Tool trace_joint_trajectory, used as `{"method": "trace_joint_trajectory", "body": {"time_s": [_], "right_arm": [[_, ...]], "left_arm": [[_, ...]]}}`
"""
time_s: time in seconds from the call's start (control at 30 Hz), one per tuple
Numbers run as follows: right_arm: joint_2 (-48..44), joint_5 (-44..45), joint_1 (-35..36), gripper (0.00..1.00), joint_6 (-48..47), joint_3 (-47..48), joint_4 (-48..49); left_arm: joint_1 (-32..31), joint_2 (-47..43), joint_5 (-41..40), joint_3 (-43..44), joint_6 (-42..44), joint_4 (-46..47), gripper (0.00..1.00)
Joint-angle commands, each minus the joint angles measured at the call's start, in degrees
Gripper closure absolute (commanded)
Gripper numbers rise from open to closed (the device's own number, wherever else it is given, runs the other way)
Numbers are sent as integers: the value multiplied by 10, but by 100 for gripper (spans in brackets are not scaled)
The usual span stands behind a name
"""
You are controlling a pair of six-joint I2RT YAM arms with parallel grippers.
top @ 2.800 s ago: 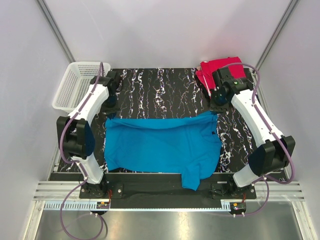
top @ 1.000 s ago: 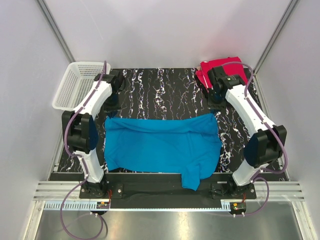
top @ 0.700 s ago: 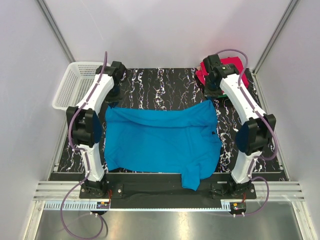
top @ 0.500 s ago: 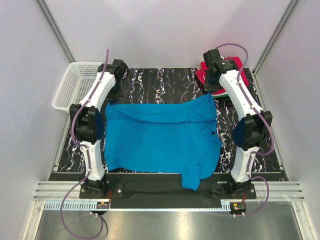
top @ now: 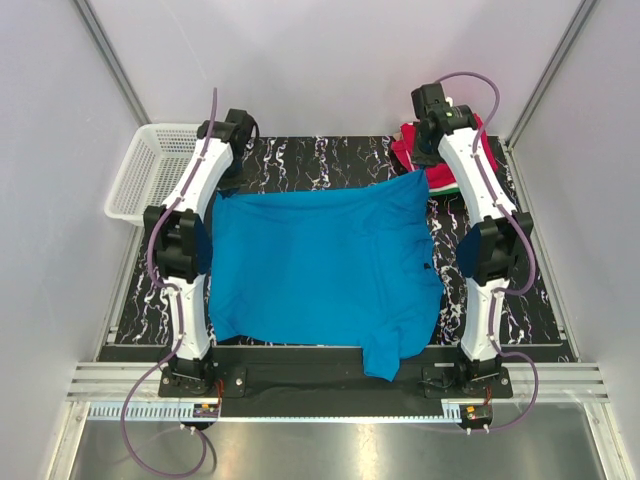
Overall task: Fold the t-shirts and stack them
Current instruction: Fold the tshirt
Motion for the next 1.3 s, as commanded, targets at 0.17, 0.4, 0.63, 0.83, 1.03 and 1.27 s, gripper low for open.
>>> {"method": "trace_joint_trajectory", "body": {"time_s": [0.17, 0.4, 0.63, 0.83, 1.03, 1.27], "right_arm": [[-39, -16, -5, 100, 6, -21, 1], [-117, -35, -4, 100, 14, -142, 6], [-202, -64, -2, 100, 26, -248, 9], [-244, -106, 4, 100, 35, -312, 6], [-271, -134, 8, 100, 47, -369, 8], [-280, -142, 8, 100, 54, -391, 16]], "left_arm": [[6, -21, 8, -8, 5, 14, 100], [7, -39, 29, -73, 12, 8, 100], [6, -75, 27, -160, 3, 11, 100], [6, -93, 23, -180, 7, 9, 100], [6, -96, 28, -179, 9, -4, 100], [5, -93, 47, -196, 8, -12, 100]]}}
